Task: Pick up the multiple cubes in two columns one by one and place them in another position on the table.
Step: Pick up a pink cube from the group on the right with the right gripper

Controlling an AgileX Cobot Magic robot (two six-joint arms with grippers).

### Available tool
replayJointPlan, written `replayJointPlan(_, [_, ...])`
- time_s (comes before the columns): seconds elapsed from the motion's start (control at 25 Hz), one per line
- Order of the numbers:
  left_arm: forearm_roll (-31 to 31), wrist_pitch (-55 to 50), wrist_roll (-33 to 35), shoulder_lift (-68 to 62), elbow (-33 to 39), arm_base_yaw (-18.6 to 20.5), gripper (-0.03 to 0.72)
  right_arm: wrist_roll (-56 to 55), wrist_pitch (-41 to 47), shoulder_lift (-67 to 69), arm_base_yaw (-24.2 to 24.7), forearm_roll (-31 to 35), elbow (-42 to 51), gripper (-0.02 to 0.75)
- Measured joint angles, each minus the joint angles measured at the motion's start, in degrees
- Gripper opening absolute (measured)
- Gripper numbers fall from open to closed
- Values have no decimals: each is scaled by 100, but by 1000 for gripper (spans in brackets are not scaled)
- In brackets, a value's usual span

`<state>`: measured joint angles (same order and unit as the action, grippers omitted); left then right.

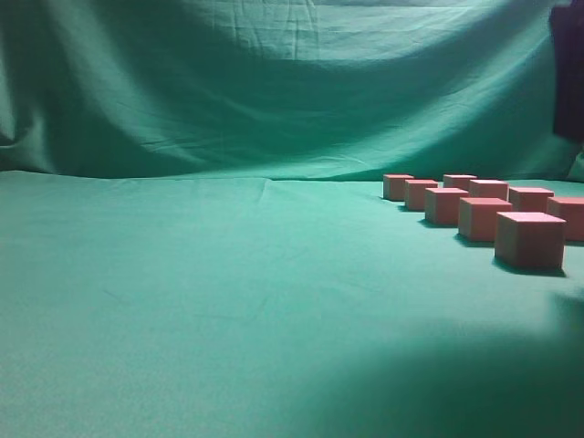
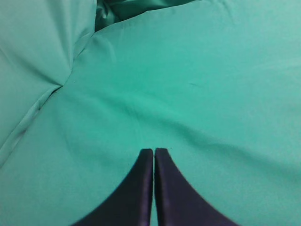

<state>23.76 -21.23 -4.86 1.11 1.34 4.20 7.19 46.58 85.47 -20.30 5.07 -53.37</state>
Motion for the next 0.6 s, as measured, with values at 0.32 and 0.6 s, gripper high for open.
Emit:
replayJointPlan(0.32, [0,0,0,0,0,0,0,436,-470,700,-14,623,-75,477])
replayJointPlan(0.6, [0,0,0,0,0,0,0,450,-994,1237,-99,708,-75,503])
